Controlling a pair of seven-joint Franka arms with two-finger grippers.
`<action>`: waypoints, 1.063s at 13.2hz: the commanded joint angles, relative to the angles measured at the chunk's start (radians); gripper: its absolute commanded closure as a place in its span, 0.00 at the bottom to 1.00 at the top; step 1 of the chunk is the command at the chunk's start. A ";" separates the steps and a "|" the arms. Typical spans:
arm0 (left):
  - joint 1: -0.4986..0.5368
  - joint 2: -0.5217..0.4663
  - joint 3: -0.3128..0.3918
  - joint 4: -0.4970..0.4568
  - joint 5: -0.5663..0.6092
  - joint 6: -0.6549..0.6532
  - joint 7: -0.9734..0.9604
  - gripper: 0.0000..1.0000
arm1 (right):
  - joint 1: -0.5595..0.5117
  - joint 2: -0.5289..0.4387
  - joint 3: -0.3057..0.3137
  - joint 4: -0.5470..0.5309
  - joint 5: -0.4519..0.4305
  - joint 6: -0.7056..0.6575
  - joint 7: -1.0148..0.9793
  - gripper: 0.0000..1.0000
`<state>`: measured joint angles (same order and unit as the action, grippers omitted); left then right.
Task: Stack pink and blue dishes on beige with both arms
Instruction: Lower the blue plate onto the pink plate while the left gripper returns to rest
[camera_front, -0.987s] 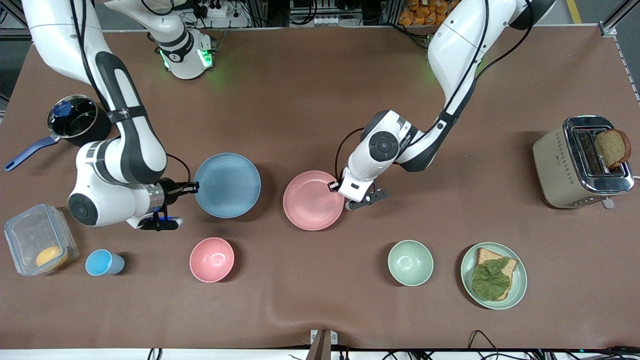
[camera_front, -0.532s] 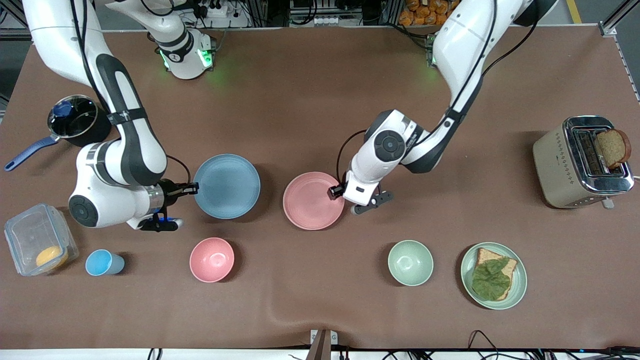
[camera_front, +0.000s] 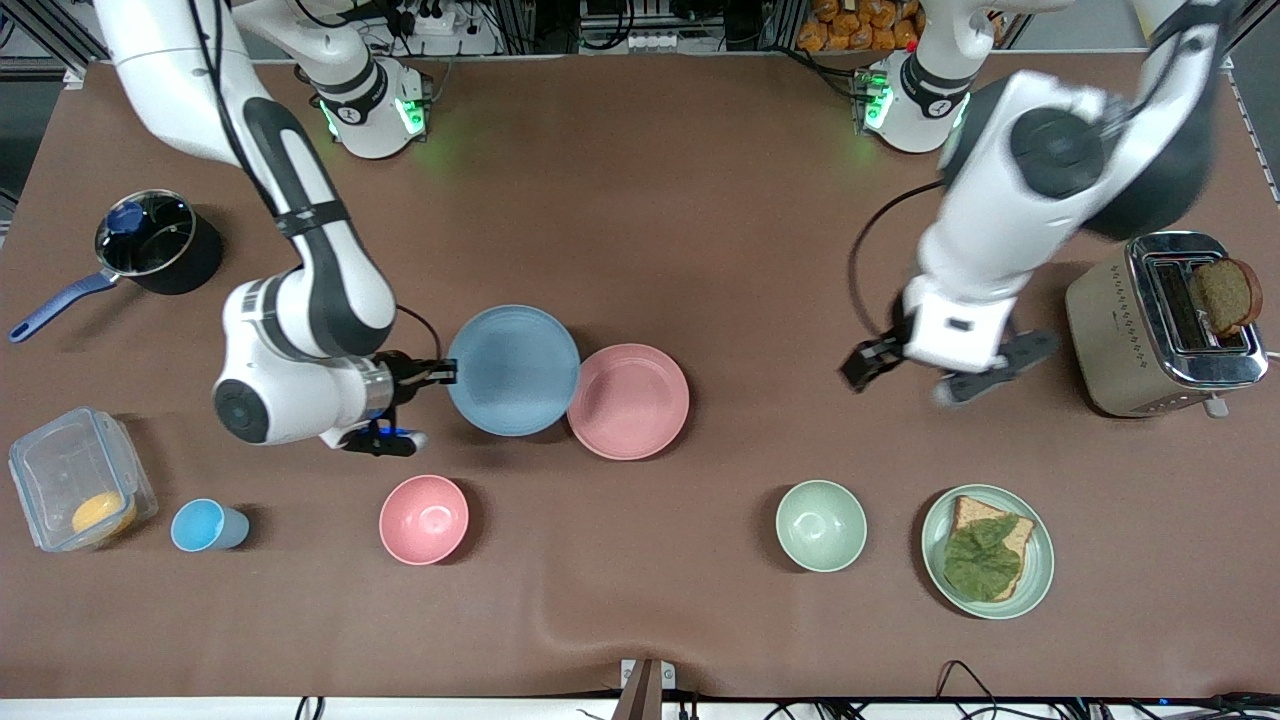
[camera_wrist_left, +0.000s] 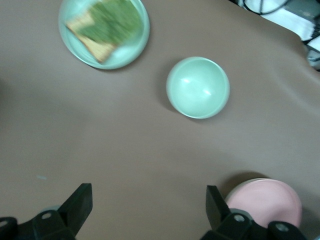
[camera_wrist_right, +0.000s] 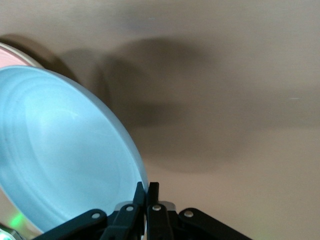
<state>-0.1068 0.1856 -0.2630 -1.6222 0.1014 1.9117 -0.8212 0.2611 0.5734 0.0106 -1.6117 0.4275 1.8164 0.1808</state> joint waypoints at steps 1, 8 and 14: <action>0.099 -0.099 -0.005 -0.039 0.014 -0.049 0.227 0.00 | 0.084 0.055 -0.008 0.024 0.078 0.079 0.064 1.00; 0.200 -0.132 -0.004 0.082 -0.002 -0.266 0.402 0.00 | 0.181 0.125 -0.008 0.038 0.210 0.239 0.083 1.00; 0.164 -0.149 0.149 0.125 -0.041 -0.332 0.635 0.00 | 0.199 0.178 -0.008 0.090 0.231 0.268 0.083 1.00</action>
<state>0.0908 0.0512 -0.1794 -1.5127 0.0891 1.6107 -0.2501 0.4478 0.7207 0.0111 -1.5589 0.6322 2.0760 0.2496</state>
